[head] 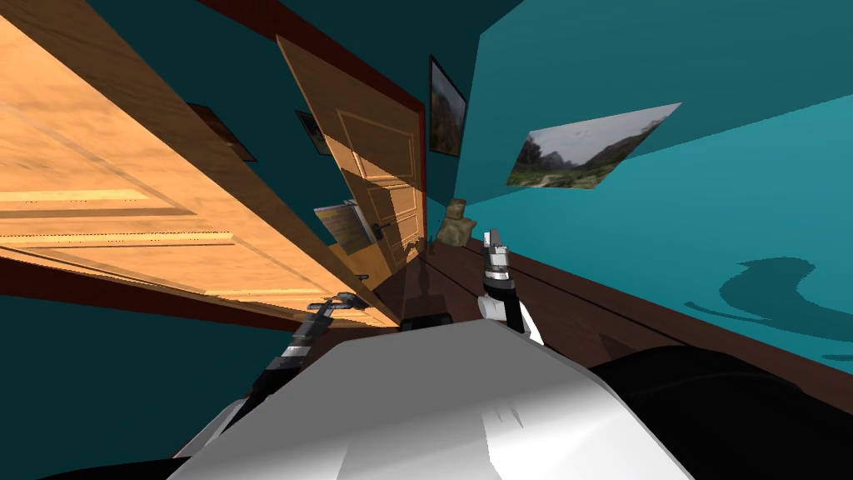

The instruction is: Pull the door open

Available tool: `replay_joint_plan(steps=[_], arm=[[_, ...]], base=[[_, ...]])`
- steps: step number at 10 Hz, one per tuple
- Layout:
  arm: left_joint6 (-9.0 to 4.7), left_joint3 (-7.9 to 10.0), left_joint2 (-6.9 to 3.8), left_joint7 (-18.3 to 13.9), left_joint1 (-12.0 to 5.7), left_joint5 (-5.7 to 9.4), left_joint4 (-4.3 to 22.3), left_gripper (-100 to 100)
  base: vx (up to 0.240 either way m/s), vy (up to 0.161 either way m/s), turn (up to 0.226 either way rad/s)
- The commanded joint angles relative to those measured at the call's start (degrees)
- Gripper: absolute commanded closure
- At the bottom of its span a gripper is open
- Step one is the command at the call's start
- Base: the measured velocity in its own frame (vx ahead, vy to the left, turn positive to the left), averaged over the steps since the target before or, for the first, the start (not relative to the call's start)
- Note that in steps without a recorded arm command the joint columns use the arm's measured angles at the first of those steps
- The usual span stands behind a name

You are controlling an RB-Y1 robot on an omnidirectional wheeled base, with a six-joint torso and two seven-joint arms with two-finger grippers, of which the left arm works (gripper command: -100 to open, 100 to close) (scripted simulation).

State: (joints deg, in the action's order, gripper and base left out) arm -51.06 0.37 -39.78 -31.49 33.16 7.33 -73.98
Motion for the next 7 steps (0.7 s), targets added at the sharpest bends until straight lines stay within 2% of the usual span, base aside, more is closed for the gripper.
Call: replay_joint_plan(steps=[1,3,6,7], arm=[[-1.66,-0.24,-0.27,-0.1,0.4,-0.2,0.9,100],[-4.21,-0.62,-0.69,-0.3,1.01,-0.5,2.2,100],[-8.98,-1.38,-1.55,-0.8,2.25,-1.11,4.9,100],[-9.38,-1.38,-1.55,-0.8,2.25,-1.11,4.9,100]], base=[[0.0,0.01,-0.006],[0.009,0.007,-0.003],[0.009,0.01,-0.004],[0.0,0.006,0.004]])
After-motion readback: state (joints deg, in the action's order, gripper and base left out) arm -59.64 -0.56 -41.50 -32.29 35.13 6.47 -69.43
